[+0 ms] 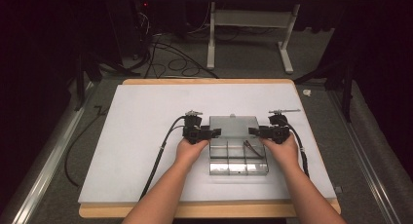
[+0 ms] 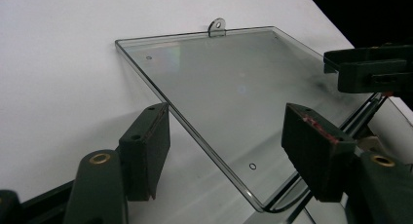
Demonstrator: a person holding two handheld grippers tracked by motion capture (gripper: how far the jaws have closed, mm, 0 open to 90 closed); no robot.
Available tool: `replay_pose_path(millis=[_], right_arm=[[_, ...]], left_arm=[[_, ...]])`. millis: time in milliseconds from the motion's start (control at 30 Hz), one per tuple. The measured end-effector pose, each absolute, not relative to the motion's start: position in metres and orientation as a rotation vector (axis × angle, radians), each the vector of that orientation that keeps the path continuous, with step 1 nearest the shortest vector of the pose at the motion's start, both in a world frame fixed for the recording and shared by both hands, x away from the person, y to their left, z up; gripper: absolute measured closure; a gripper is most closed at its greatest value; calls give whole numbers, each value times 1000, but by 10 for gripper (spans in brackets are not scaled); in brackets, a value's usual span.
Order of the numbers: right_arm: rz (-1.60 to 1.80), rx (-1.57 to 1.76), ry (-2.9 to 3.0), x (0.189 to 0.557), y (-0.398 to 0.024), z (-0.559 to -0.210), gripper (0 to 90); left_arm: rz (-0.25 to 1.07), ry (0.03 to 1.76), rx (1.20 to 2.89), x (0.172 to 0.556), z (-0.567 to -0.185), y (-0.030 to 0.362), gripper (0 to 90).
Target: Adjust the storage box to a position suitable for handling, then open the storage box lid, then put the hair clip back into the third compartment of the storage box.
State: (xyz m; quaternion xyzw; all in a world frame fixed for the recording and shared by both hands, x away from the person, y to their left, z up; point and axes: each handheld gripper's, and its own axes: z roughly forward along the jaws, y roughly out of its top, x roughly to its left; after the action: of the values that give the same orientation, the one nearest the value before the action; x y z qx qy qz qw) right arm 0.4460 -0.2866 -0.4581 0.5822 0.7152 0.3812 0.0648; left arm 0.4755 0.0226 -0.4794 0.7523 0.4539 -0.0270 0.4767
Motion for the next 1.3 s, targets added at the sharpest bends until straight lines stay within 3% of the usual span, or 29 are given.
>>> replay_pose_path(millis=[567,800,1067,1300], right_arm=[[1226,1809,2160,451,-292,-465,376],[1191,1774,2148,449,-291,-461,428],[1238,1802,2159,452,-294,-466,372],[1310,1836,2156,455,-294,-471,364]], left_arm=[[-81,1114,1833,476,-480,23,342],[-69,1109,1839,476,-479,24,362],[-179,1130,1791,481,-486,24,349],[-169,1105,1787,480,-486,24,372]])
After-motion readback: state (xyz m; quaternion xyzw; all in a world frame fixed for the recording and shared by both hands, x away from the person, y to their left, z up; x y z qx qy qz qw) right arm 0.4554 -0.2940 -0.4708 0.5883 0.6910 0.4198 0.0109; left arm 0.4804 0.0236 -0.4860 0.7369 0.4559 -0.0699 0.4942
